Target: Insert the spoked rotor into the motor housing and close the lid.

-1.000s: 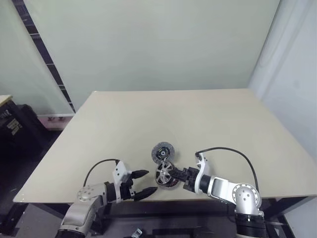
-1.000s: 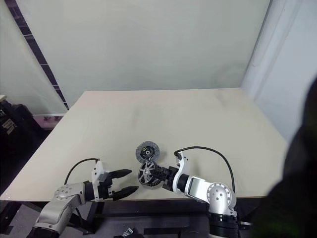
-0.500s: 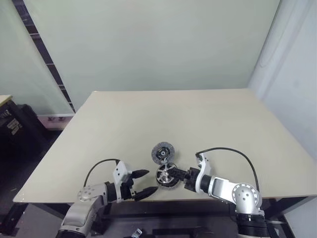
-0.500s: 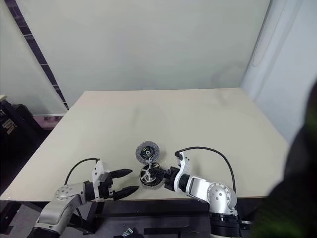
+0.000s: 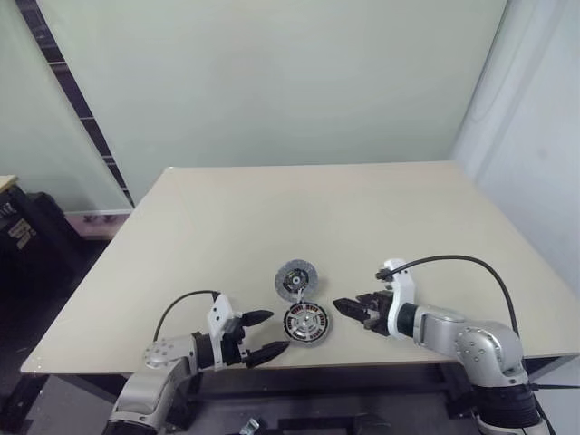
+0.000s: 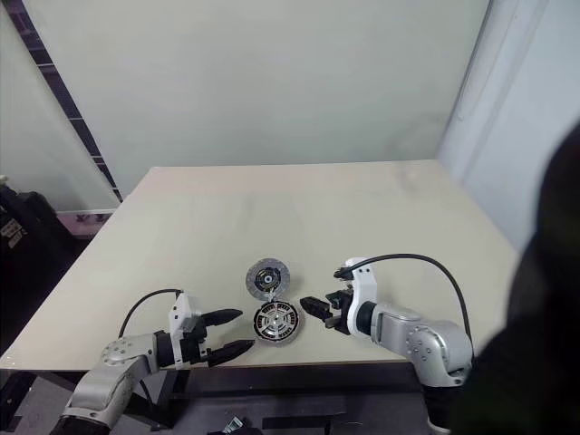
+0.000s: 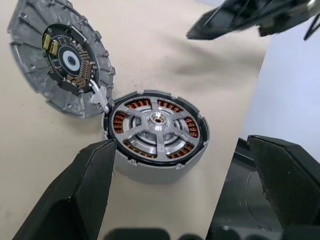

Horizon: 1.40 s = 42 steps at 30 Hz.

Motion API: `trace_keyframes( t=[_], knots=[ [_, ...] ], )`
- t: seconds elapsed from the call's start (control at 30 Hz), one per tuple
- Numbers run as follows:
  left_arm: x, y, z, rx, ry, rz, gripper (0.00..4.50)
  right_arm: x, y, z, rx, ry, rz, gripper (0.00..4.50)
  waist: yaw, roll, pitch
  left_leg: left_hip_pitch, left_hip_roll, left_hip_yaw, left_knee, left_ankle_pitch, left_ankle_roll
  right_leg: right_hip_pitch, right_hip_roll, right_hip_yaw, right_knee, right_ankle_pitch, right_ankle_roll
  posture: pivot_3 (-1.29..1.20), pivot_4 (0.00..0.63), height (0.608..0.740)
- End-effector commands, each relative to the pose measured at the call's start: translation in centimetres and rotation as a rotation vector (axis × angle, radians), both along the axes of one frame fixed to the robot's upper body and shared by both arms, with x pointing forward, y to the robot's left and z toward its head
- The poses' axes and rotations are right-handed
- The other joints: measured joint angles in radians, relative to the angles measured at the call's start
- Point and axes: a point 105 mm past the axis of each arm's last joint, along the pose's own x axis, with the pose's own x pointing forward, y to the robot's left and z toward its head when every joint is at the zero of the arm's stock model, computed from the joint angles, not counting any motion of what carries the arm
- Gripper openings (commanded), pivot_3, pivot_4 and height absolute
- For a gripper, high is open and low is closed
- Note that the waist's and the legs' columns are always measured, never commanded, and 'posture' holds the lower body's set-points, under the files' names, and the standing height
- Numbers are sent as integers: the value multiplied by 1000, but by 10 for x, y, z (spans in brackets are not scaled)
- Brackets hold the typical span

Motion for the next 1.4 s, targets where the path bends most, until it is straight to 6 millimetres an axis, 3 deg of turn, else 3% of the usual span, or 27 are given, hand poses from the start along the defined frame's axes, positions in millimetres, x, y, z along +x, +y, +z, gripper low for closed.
trace_keyframes(
  t=[0.03,0.17,0.27,0.4,0.5,0.7,0.87,0.97,1.33,1.4],
  knots=[
    [7,-1,14,-14,-56,-6,4500,5,30,3,-61,-171,96,2498,1,0,0,0,0,0,0,0,0,0,0,0,0,0,0,0,0,740],
    [7,0,15,-9,-57,-1,4500,6,50,-8,-92,-250,157,1011,5,-3,1,-1,-1,0,1,0,0,0,-1,0,0,0,0,0,0,740],
    [6,2,16,-6,-62,5,4500,3,55,-30,-127,-229,177,26,6,-5,1,-1,-2,0,2,0,0,1,-2,0,-1,0,0,0,0,740],
    [5,2,17,-6,-65,10,4500,-7,49,-64,-219,-176,217,26,7,-6,1,-1,-2,0,2,0,0,1,-2,0,0,0,0,0,0,740],
    [3,2,17,-5,-64,14,4500,-9,48,-68,-210,-168,213,26,7,-7,0,1,-1,-1,1,0,0,2,-2,0,0,0,0,0,0,740],
    [2,3,16,0,-58,17,4500,3,49,-33,-99,-236,175,26,7,-8,-1,2,-1,-1,2,0,0,3,-1,0,1,0,0,0,0,740],
    [3,2,15,3,-54,13,4500,4,49,-1,-121,-325,273,26,16,-8,-1,0,-2,-1,2,0,0,1,-2,0,1,0,0,0,0,740],
    [5,0,15,-1,-57,9,4500,-7,46,1,-246,-350,437,645,22,-8,-1,0,-2,-1,2,0,0,1,-2,0,1,0,0,0,0,740],
    [2,-2,11,7,-54,0,4500,-29,39,2,-530,-385,793,4477,27,-9,-1,0,-2,-1,3,0,0,2,-2,-1,0,0,0,0,0,740],
    [1,-2,9,9,-49,-1,4500,-31,39,1,-556,-384,832,4477,27,-9,-1,0,-2,-1,3,0,0,2,-2,-2,1,0,0,0,0,740]
  ],
)
